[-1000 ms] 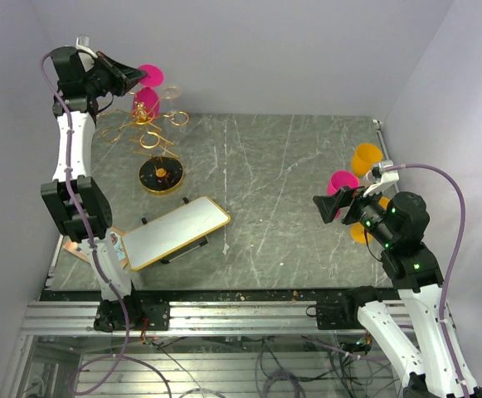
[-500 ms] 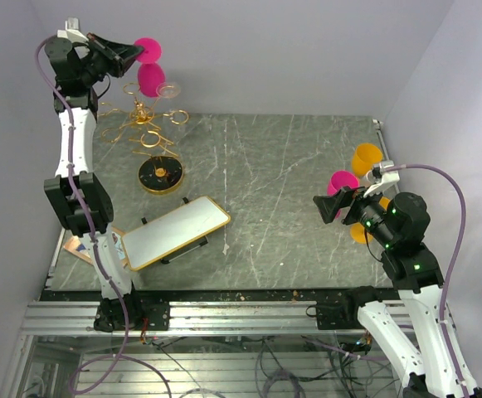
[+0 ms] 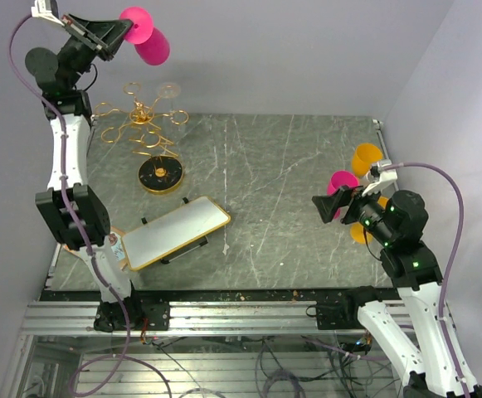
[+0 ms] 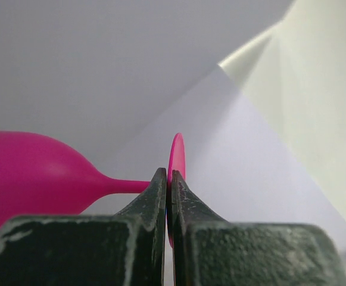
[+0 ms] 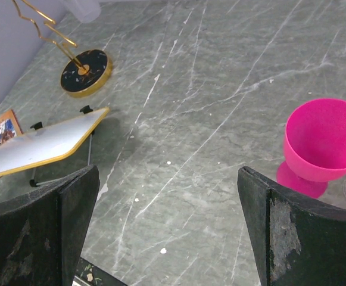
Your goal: Take the wine glass off the wine glass rack
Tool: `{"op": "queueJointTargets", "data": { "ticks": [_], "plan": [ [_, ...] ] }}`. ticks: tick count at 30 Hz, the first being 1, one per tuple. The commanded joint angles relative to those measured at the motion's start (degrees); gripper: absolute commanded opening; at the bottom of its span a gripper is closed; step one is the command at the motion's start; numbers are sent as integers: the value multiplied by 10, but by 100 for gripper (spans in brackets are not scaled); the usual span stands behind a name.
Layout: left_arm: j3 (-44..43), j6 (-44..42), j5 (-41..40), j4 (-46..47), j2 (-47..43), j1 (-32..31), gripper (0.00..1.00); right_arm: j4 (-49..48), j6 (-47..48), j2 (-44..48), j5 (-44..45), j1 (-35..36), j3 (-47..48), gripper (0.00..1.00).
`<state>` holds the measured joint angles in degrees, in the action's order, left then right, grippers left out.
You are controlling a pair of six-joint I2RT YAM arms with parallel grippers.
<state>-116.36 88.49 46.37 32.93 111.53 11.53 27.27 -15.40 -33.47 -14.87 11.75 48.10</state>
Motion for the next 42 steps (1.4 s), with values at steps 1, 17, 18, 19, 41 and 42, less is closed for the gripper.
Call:
{"op": "queueJointTargets", "data": {
  "ticks": [1,17,18,19,41,42],
  "plan": [
    [77,140,28,250,-87,-5,7,-8,-5,-25,-24,4,10,100],
    [454,122,-5,392,-346,-283,7,-393,-320,-151,-329,4,3,100],
    [470,118,-3,394,-360,-293,7,-433,-346,-153,-338,4,-1,100],
    [486,118,-5,397,-370,-302,7,-469,-382,-155,-345,4,-4,100],
    [643,179,-110,638,-350,-472,7,-968,-715,-171,-378,12,-42,72],
    [642,181,-110,643,-347,-472,7,-998,-740,-175,-379,12,-39,68]
  ]
}}
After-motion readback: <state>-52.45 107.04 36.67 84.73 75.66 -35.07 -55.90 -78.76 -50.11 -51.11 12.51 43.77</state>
